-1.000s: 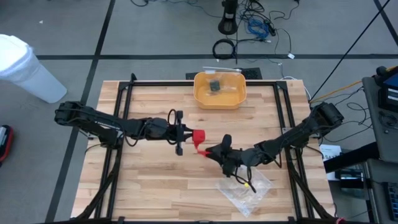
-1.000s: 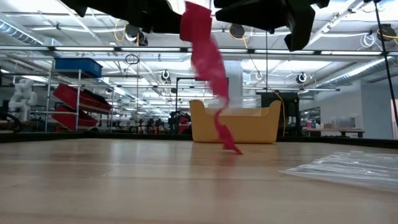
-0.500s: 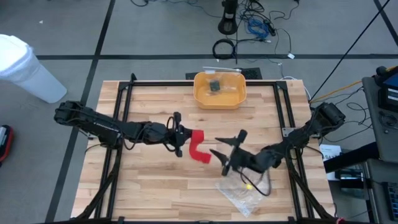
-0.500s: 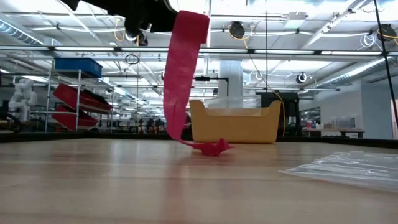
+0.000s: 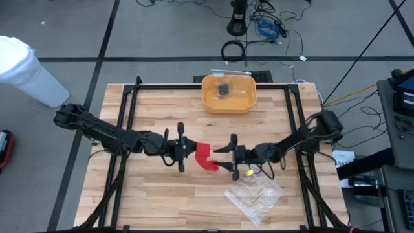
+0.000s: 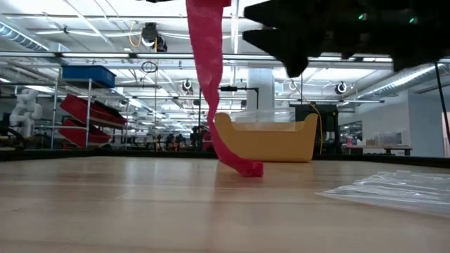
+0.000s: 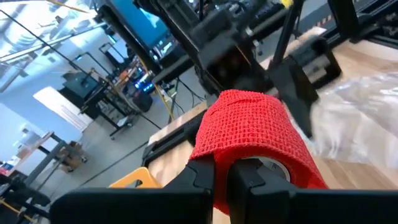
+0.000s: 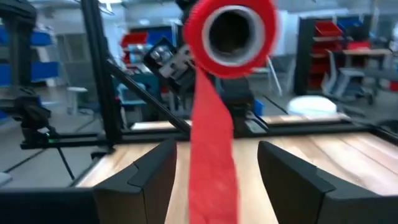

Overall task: Roll bandage
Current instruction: Roll the red bandage

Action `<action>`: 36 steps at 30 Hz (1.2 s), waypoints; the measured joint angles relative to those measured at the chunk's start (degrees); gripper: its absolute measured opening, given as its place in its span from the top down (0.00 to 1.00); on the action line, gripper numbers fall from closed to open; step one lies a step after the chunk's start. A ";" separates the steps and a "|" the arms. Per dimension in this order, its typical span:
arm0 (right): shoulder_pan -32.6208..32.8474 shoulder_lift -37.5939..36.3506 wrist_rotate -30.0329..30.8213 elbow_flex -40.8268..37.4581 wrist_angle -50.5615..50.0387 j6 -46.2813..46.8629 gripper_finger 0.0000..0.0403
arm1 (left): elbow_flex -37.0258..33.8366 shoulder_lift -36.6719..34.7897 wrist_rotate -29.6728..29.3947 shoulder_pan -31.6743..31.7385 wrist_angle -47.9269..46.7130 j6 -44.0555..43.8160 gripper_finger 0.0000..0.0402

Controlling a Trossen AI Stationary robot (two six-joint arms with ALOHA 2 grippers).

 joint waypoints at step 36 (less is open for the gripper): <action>6.01 -3.80 5.40 13.90 -15.92 -23.26 1.00 | 0.00 0.44 -5.90 1.92 -6.30 -4.12 0.97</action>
